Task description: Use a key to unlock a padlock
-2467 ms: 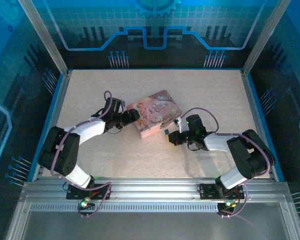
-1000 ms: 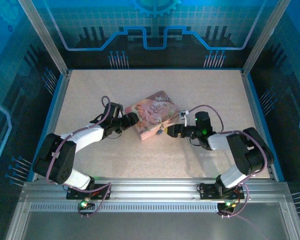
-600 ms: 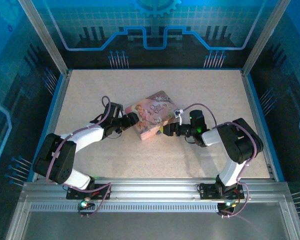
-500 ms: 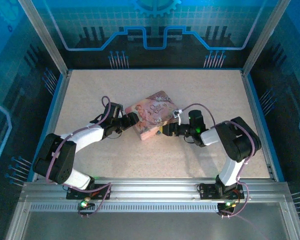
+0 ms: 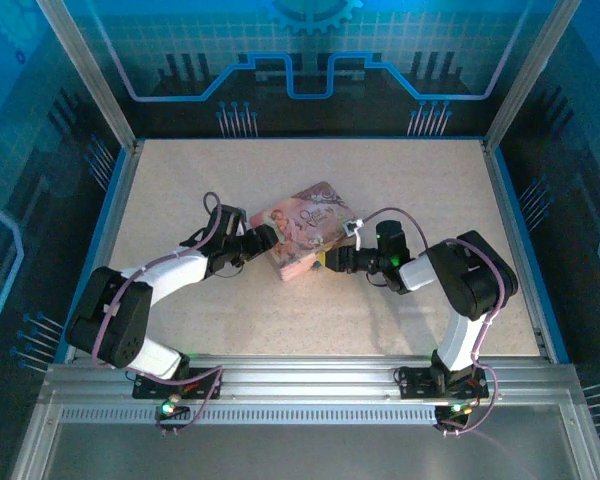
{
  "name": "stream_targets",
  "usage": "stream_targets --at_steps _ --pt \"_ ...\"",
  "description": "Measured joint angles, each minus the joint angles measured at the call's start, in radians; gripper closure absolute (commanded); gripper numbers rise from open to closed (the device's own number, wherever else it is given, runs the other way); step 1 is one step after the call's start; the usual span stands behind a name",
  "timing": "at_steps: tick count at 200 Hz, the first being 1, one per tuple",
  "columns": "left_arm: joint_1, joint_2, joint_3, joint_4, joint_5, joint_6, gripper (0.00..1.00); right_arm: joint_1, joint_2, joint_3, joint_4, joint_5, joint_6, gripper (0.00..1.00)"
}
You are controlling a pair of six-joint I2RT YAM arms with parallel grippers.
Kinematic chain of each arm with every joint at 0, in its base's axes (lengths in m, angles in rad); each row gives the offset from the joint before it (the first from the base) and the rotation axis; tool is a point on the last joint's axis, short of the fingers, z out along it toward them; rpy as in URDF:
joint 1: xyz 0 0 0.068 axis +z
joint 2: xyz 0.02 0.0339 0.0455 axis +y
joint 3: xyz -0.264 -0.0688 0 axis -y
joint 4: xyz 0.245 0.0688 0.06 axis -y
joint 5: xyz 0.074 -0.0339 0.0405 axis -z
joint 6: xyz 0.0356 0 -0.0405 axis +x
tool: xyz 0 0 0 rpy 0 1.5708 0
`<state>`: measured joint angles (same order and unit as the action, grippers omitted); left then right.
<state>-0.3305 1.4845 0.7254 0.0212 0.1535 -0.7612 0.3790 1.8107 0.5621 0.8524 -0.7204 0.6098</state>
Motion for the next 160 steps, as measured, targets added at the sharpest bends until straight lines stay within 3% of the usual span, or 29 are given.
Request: stream_targets --at_steps 63,160 --pt "0.000 -0.001 -0.003 0.003 0.000 0.000 0.21 0.000 0.000 0.000 -0.029 -0.017 -0.018 0.62" --pt "-0.001 -0.006 -0.009 0.006 0.000 0.000 0.21 0.000 0.000 -0.001 -0.074 -0.024 -0.080 0.86"
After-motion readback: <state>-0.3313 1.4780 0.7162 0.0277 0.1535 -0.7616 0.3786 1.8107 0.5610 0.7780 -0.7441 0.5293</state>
